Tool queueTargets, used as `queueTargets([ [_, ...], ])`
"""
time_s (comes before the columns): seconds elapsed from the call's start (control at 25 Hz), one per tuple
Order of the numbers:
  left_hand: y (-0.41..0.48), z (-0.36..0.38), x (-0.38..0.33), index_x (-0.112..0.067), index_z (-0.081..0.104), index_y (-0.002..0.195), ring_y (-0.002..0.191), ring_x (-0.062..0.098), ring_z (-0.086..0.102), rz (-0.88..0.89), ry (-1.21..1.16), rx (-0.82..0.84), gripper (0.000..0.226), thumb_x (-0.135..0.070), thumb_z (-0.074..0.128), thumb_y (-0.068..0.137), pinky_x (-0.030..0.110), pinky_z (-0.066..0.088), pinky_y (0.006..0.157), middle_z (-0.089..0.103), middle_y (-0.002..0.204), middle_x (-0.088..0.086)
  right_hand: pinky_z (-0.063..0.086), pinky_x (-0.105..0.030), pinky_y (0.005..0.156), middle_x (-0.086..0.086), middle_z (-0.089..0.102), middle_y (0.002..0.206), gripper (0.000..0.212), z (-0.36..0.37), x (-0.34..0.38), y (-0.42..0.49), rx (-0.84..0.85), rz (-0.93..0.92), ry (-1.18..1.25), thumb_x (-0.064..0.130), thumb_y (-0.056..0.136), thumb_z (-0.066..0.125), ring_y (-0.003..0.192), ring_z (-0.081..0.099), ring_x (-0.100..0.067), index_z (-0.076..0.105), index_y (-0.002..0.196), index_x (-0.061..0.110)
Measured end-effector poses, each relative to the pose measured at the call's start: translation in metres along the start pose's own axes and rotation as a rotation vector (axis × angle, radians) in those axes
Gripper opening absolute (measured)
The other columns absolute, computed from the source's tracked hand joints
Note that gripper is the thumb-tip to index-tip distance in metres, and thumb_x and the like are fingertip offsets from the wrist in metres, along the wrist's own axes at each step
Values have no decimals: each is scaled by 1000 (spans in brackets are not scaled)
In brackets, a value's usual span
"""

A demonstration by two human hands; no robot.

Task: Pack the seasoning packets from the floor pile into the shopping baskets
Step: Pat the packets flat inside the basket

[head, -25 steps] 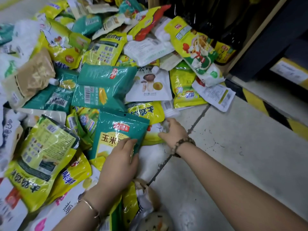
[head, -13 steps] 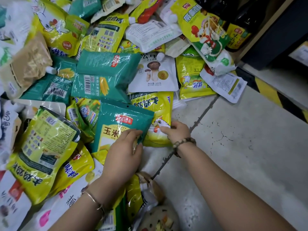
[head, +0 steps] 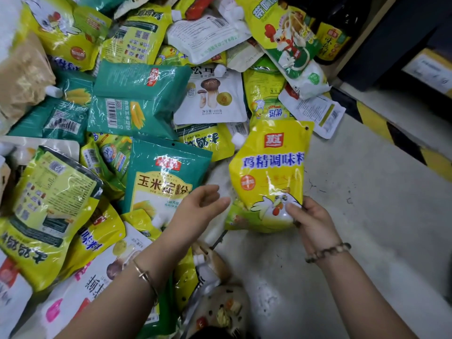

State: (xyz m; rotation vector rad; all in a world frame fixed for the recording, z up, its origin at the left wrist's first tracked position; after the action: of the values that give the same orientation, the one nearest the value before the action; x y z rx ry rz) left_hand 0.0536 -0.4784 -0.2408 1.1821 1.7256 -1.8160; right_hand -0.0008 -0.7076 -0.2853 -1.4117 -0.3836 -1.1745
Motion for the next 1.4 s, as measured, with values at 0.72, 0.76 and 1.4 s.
queueTargets([
  [0.72, -51, -152, 1, -16, 67, 97, 73, 29, 72, 45, -219, -564, 31, -8, 76, 69, 50, 58, 68, 75, 86, 4, 43, -29, 74, -2, 64, 99, 50, 162, -79, 6, 53, 308, -560, 61, 76, 59, 91, 60, -20, 59, 100, 17],
  [0.76, -54, -157, 8, -14, 67, 101, 74, 32, 72, 17, -250, -573, 33, -6, 75, 70, 56, 56, 69, 75, 88, 8, 42, -29, 74, -2, 63, 103, 61, 171, -83, 6, 36, 328, -567, 66, 72, 60, 96, 59, -22, 57, 106, 16],
  [1.4, -55, -141, 13, -16, 64, 90, 47, 32, 66, -21, -229, -515, 15, -20, 73, 78, 33, 49, 36, 74, 79, 12, 46, -11, 59, 13, 63, 78, 7, 89, 23, 7, -250, -198, -263, 18, 84, 67, 69, 61, 4, 60, 86, 20],
])
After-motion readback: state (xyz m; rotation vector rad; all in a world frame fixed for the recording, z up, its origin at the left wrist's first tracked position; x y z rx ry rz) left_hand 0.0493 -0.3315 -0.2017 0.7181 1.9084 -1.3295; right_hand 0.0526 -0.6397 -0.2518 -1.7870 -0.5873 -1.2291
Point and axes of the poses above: each hand's wrist, its own y-axis towards the middle knuckle, its own z-axis out of the palm, x = y × z, the point moved 10 cm from there along y, towards the middle knuckle
